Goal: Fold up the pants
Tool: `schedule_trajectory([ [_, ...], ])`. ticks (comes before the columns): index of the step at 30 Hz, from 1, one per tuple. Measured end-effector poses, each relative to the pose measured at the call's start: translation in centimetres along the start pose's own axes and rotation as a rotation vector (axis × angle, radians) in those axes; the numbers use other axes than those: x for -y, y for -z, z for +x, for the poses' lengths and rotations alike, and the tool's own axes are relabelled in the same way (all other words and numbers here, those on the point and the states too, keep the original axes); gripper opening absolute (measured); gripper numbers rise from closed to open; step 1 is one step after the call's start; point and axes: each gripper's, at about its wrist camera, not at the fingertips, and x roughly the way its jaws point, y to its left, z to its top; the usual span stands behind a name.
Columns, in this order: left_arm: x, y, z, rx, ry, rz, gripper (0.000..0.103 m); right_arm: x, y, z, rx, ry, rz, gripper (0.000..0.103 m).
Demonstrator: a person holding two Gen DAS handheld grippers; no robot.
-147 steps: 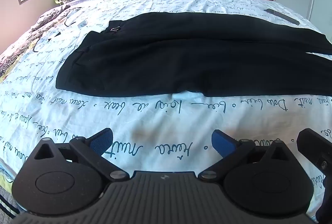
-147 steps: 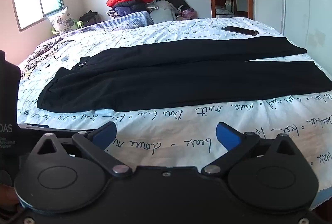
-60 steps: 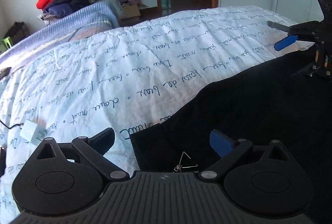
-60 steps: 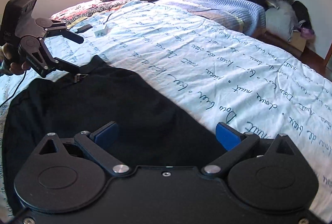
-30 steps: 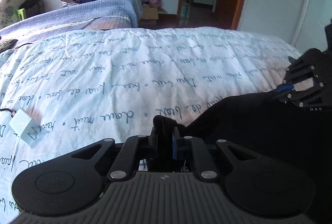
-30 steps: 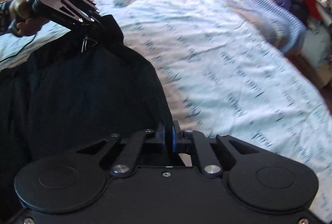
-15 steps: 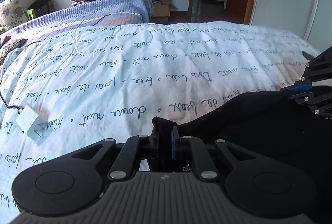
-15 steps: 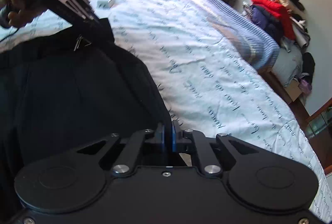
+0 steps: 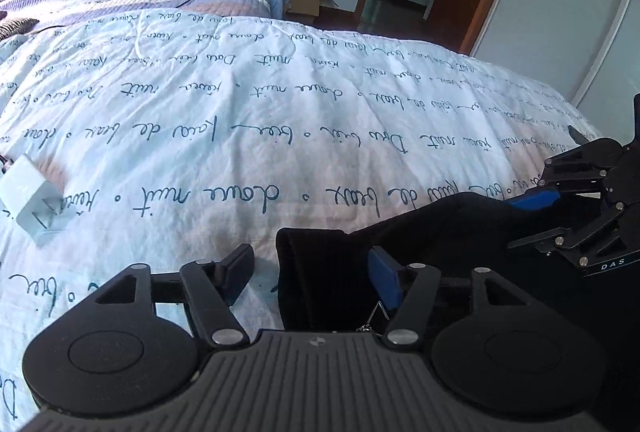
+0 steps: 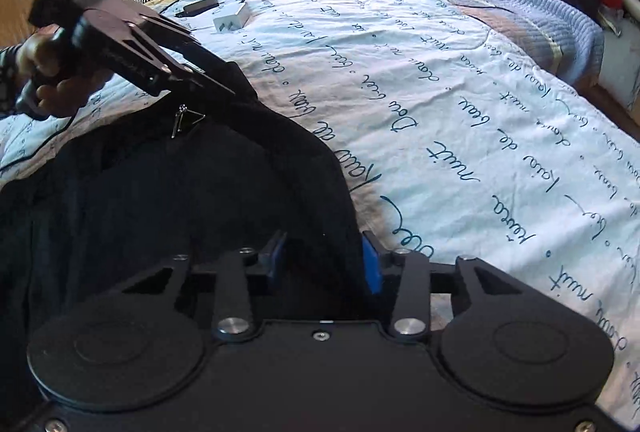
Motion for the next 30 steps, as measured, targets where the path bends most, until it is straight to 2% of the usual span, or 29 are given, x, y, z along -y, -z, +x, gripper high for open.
schedule_trajectory([
  [2,0.0,0.2,0.3,0.016,0.021,-0.023,0.066,0.8,0.4,-0.3,-0.024,0.003,0.011,0.04],
  [3,0.2,0.4,0.4,0.022,0.044,-0.03,0.054,1.1,0.6,-0.5,-0.034,0.005,0.021,0.04],
  [4,0.5,0.5,0.4,0.017,0.059,-0.022,0.045,1.8,0.9,-0.6,-0.043,-0.004,0.038,0.035],
  [5,1.1,0.6,0.5,0.012,0.035,0.002,0.03,2.0,1.2,-0.8,-0.049,-0.008,0.053,0.029],
  [7,2.0,0.9,0.0,0.034,0.0,0.046,0.016,2.1,1.6,-1.3,-0.041,0.027,0.056,0.007],
  [8,2.2,0.9,-0.4,0.056,-0.016,0.047,0.004,2.0,1.5,-1.6,-0.03,0.043,0.057,0.006],
  [11,2.1,0.3,-1.9,0.107,-0.048,-0.002,0.005,0.7,0.7,-2.3,0.009,0.135,0.027,0.005],
  [13,2.2,0.2,-2.4,0.128,-0.073,0.039,0.007,-0.9,0.1,-2.9,0.042,0.251,-0.046,0.005],
  [16,2.7,0.1,-1.7,0.065,-0.147,0.071,0.009,-3.4,-0.1,-3.0,0.058,0.367,-0.129,0.005],
  [18,4.0,0.6,-3.7,0.135,-0.155,0.105,0.007,-5.8,0.4,-3.9,0.082,0.459,-0.207,0.005],
  [21,5.5,1.9,-8.0,0.221,-0.161,0.176,0.007,-9.7,1.7,-7.7,0.159,0.529,-0.284,0.005],
  [26,7.0,5.6,-14.9,0.301,-0.138,0.199,0.007,-16.4,5.0,-12.9,0.238,0.544,-0.383,0.005],
  [30,8.2,9.9,-19.5,0.352,-0.118,0.157,0.007,-21.0,7.7,-14.7,0.254,0.475,-0.408,0.005],
])
